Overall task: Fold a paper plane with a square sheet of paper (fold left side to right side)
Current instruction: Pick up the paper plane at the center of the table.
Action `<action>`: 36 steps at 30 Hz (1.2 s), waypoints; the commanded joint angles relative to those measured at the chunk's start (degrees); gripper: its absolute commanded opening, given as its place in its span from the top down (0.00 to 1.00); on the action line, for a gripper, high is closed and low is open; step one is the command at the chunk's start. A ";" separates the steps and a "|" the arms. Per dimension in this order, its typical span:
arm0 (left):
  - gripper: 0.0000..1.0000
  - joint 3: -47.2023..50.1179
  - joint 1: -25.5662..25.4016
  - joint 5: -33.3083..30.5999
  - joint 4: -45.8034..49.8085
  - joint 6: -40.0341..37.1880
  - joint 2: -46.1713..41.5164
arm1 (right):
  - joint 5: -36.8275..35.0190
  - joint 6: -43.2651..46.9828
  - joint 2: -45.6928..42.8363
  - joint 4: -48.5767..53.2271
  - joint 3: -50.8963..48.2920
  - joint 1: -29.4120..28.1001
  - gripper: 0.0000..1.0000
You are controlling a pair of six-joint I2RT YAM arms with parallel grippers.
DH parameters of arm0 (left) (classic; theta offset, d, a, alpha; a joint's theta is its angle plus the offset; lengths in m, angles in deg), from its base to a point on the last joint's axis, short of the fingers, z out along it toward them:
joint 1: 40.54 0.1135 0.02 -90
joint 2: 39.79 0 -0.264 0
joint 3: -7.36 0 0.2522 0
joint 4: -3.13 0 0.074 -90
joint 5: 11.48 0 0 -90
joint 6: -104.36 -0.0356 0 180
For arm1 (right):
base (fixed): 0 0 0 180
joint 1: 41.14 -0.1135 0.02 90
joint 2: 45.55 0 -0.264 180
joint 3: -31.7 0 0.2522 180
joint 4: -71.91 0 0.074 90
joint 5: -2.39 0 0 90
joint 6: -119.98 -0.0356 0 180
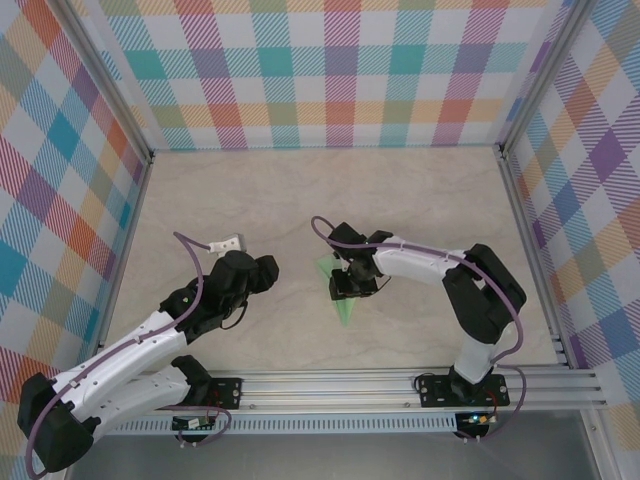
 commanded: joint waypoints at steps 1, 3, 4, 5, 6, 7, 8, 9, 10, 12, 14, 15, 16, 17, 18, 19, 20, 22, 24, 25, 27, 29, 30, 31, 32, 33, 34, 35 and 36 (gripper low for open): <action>0.37 0.94 0.38 -0.98 1.54 -1.23 -0.69 | -0.72 0.18 1.46 1.23 2.28 -1.03 0.62; 0.37 1.07 0.37 -0.97 1.69 -1.25 -0.78 | -1.34 0.28 2.00 1.92 2.86 -1.47 0.62; 0.37 1.03 0.32 -1.04 1.71 -1.20 -0.71 | -1.62 0.29 2.22 2.09 3.17 -1.64 0.62; 0.37 1.14 0.34 -1.03 1.75 -1.18 -0.70 | -1.94 0.36 2.42 2.39 3.49 -1.92 0.63; 0.37 1.11 0.34 -1.06 1.77 -1.16 -0.81 | -2.35 0.33 2.67 2.65 3.73 -2.07 0.63; 0.37 1.21 0.33 -1.00 1.83 -1.10 -0.79 | -2.66 0.26 2.96 2.99 3.97 -2.18 0.64; 0.37 1.20 0.32 -1.01 1.90 -1.17 -0.89 | -2.78 0.11 3.22 3.14 4.15 -2.27 0.65; 0.37 1.29 0.35 -0.86 1.88 -1.12 -0.95 | -2.93 -0.03 3.42 3.26 4.24 -2.37 0.65; 0.37 1.29 0.32 -0.86 1.94 -1.13 -1.01 | -2.96 -0.12 3.56 3.21 4.34 -2.43 0.66; 0.37 1.39 0.38 -0.92 1.90 -1.00 -1.04 | -2.83 -0.14 3.92 3.18 4.51 -2.52 0.66; 0.37 1.49 0.32 -0.85 1.95 -1.07 -1.18 | -2.06 -0.08 4.11 2.70 4.64 -2.72 0.64; 0.37 1.47 0.32 -0.91 1.97 -1.06 -1.16 | -1.54 -0.07 4.19 2.37 4.72 -2.80 0.62; 0.37 1.47 0.32 -0.86 1.91 -1.07 -1.17 | -1.13 -0.12 4.35 2.25 4.73 -3.06 0.61; 0.37 1.46 0.38 -0.85 1.96 -1.00 -1.06 | -1.23 -0.07 4.50 2.36 4.90 -3.28 0.60; 0.37 1.38 0.37 -0.85 1.93 -1.07 -1.09 | -1.71 -0.07 4.74 2.76 5.20 -3.47 0.60; 0.37 1.42 0.32 -1.01 1.90 -1.00 -1.11 | -2.38 0.09 5.11 3.38 5.60 -3.64 0.60; 0.37 1.38 0.36 -0.97 1.94 -1.04 -1.05 | -3.21 0.24 5.54 4.12 5.99 -3.82 0.60; 0.37 1.38 0.38 -1.04 2.06 -1.08 -1.05 | -4.00 0.35 6.45 5.05 6.56 -3.92 0.60; 0.37 1.38 0.32 -1.11 2.16 -1.09 -1.09 | -4.42 0.05 6.92 5.15 6.62 -3.97 0.60; 0.37 1.38 0.37 -1.14 2.20 -1.00 -1.09 | -4.61 -0.08 6.95 4.98 6.62 -3.94 0.61; 0.37 1.38 0.33 -1.06 2.22 -1.00 -1.08 | -5.15 -0.17 7.05 4.86 6.68 -4.03 0.62; 0.37 1.38 0.38 -1.09 2.26 -0.95 -1.04 | -5.42 -0.13 7.44 5.00 7.01 -4.05 0.65; 0.37 1.38 0.33 -1.10 2.27 -0.92 -0.96 | -5.43 -0.11 7.61 5.11 7.10 -4.11 0.66; 0.37 1.51 0.32 -1.04 2.25 -0.95 -0.96 | -5.42 -0.12 7.88 5.07 7.06 -4.07 0.68; 0.37 1.47 0.39 -1.11 2.38 -0.91 -0.97 | -5.58 -0.31 8.10 5.08 6.97 -4.08 0.69; 0.37 1.56 0.32 -1.06 2.36 -0.91 -1.00 | -5.77 -0.42 8.31 5.17 6.88 -4.09 0.69; 0.37 1.56 0.32 -0.99 2.42 -0.78 -0.97 | -5.97 -0.44 8.54 5.23 6.88 -4.08 0.69; 0.37 1.70 0.39 -1.00 2.41 -0.81 -0.97 | -6.26 -0.65 8.67 5.35 6.80 -4.08 0.69; 0.37 1.64 0.35 -0.94 2.51 -0.77 -0.97 | -6.42 -0.71 8.83 5.37 6.79 -4.18 0.69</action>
